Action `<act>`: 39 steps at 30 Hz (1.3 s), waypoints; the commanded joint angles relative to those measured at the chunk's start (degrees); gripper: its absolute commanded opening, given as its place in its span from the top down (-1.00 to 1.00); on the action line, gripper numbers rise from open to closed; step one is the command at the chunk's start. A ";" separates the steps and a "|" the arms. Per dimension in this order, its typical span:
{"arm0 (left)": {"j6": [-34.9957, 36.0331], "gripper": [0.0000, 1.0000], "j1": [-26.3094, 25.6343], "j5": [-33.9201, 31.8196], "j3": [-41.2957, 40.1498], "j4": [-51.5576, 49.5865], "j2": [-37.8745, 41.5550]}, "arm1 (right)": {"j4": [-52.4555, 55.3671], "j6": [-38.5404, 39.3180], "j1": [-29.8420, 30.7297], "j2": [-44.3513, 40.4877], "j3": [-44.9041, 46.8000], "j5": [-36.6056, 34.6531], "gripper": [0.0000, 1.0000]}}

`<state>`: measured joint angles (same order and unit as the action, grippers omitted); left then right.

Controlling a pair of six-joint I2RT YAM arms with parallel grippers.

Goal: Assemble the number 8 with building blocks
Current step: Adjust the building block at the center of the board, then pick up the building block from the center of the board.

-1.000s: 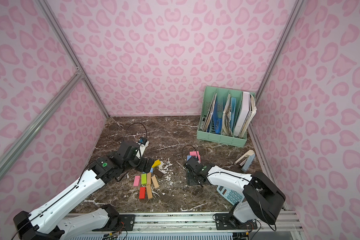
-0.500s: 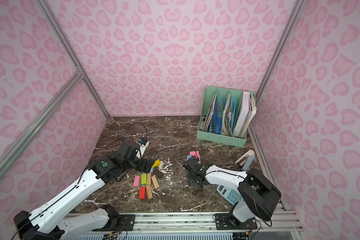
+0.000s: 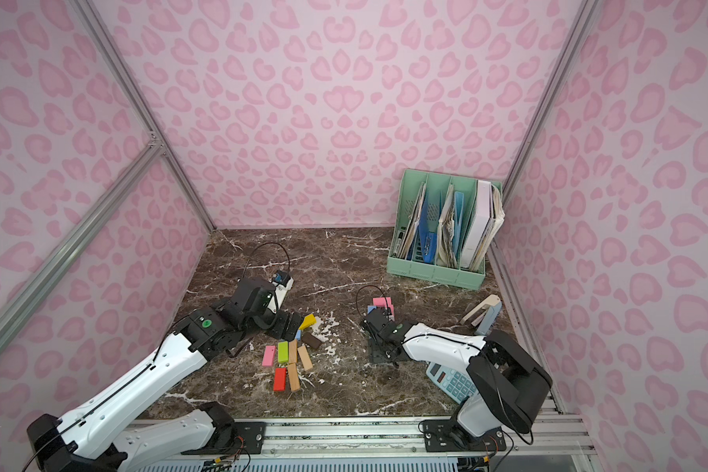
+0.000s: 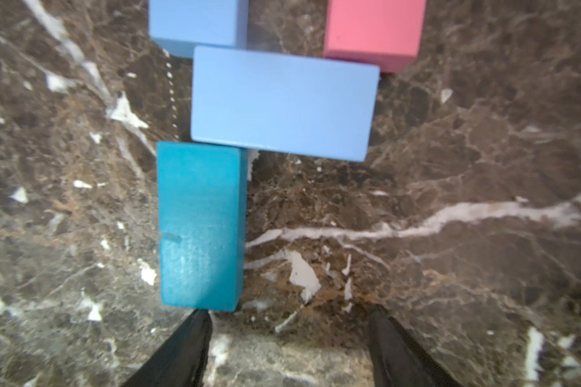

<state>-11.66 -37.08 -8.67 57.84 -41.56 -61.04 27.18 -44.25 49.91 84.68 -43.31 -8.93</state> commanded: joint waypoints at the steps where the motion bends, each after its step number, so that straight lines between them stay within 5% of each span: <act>1: 0.14 -0.97 0.00 -0.13 -0.02 -0.60 -0.09 | 0.93 1.01 0.02 -2.42 -1.48 1.10 -0.52; 12: -1.84 -0.97 0.24 -2.14 -0.05 -0.80 -0.11 | 4.54 7.42 -6.72 -7.38 -10.82 -2.91 -0.59; 22: -9.02 -0.97 4.63 4.37 1.80 -1.31 -9.16 | -0.02 9.78 -9.65 -10.30 -10.35 -1.21 -0.61; 33: -35.69 -0.97 4.82 1.68 9.29 -6.05 -29.01 | -3.24 10.21 -12.15 -17.46 -3.02 -0.04 -0.61; 39: -42.90 -0.97 4.82 0.50 9.71 -3.22 -33.68 | -4.24 11.02 -15.19 -22.60 1.08 1.56 -0.61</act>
<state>-48.23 -32.25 -7.11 66.92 -45.10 -93.34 24.34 -34.06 35.73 63.40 -43.22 -8.27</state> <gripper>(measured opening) 0.985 0.805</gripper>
